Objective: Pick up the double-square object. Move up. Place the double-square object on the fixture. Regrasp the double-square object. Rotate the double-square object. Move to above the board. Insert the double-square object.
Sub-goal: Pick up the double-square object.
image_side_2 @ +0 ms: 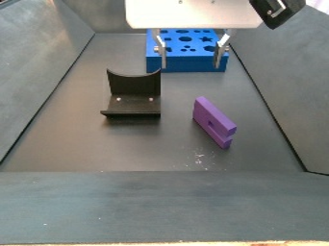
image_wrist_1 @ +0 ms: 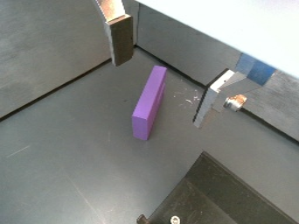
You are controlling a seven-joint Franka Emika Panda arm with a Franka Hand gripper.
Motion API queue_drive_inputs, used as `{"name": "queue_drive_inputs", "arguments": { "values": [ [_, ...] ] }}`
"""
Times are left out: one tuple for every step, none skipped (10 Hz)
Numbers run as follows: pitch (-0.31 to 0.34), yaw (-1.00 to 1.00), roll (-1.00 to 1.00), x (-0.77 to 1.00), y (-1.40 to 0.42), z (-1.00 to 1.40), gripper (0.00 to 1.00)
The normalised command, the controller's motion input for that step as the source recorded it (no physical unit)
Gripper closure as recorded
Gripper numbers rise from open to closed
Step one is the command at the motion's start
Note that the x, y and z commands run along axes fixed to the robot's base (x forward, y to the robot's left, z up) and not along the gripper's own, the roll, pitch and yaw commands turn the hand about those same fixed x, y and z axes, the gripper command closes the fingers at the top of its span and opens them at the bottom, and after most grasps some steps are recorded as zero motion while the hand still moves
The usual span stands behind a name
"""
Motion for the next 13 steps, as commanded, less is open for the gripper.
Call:
{"name": "queue_drive_inputs", "arguments": {
  "values": [
    [0.006,0.00,0.00,0.00,0.00,0.00,0.00],
    [-0.006,0.00,0.00,0.00,0.00,0.00,0.00],
    [0.000,0.00,0.00,-0.02,0.00,0.00,0.00],
    [0.000,0.00,0.00,-0.02,0.00,-0.05,0.00],
    [0.000,0.00,0.00,-0.13,0.08,-0.15,0.00],
    [-0.091,0.06,0.03,-0.31,0.15,-0.22,0.00],
    [-0.180,0.18,0.10,-0.47,0.25,-0.27,0.00],
    [-0.211,0.37,0.17,-0.54,0.36,-0.34,0.00],
    [-0.246,0.40,0.16,-0.56,0.38,-0.38,0.00],
    [-0.337,0.47,0.06,-0.41,0.29,-0.39,0.00],
    [-0.289,0.55,0.00,-0.03,0.12,-0.48,0.00],
    [-0.106,0.24,-0.13,0.01,0.00,-0.63,0.00],
    [-0.134,0.13,-0.17,0.13,0.00,-0.66,0.00]
  ]
}}
